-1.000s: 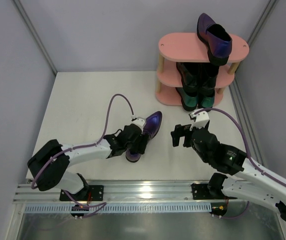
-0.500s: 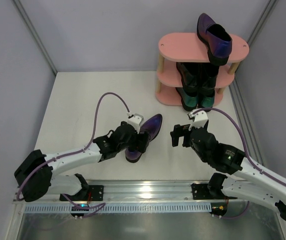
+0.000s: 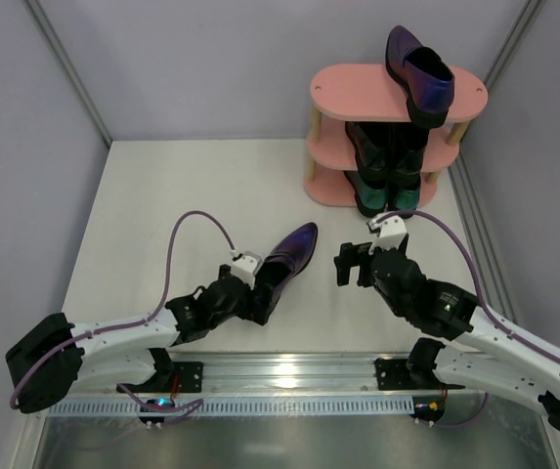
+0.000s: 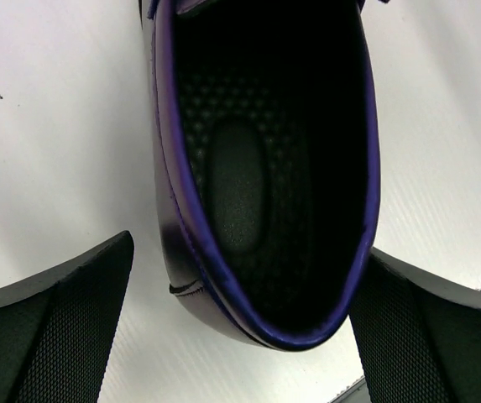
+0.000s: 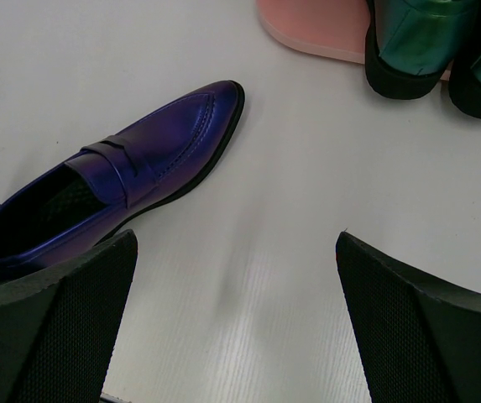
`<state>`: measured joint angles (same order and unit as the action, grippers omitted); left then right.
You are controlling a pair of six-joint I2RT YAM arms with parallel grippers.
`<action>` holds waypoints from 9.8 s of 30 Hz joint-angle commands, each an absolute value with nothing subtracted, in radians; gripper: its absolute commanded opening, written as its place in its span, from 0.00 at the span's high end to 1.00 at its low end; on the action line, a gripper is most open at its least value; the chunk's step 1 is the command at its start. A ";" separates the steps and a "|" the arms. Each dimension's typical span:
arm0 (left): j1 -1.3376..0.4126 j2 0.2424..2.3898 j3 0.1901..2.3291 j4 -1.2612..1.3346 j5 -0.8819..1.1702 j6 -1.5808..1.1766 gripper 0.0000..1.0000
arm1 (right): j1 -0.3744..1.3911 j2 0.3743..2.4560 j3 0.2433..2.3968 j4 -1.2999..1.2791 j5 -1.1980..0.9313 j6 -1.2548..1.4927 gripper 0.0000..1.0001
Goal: Place and organize the shoes onto the shoe shelf
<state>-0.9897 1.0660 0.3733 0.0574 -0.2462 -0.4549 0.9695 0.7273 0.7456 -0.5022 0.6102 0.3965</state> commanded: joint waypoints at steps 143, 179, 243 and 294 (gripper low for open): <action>-0.910 2.240 2.649 0.147 -0.839 -0.169 0.99 | 0.977 0.499 0.838 -0.706 0.615 0.450 0.00; -0.876 2.280 2.646 0.124 -0.762 -0.275 0.36 | 0.976 0.491 0.844 -0.687 0.649 0.397 0.00; -0.382 2.120 2.254 0.072 0.523 -0.993 0.99 | 0.977 0.561 0.945 -0.815 0.732 0.495 0.00; -0.502 2.223 2.500 -0.172 0.156 -0.735 1.00 | 0.977 0.495 0.992 -0.930 0.770 0.535 0.00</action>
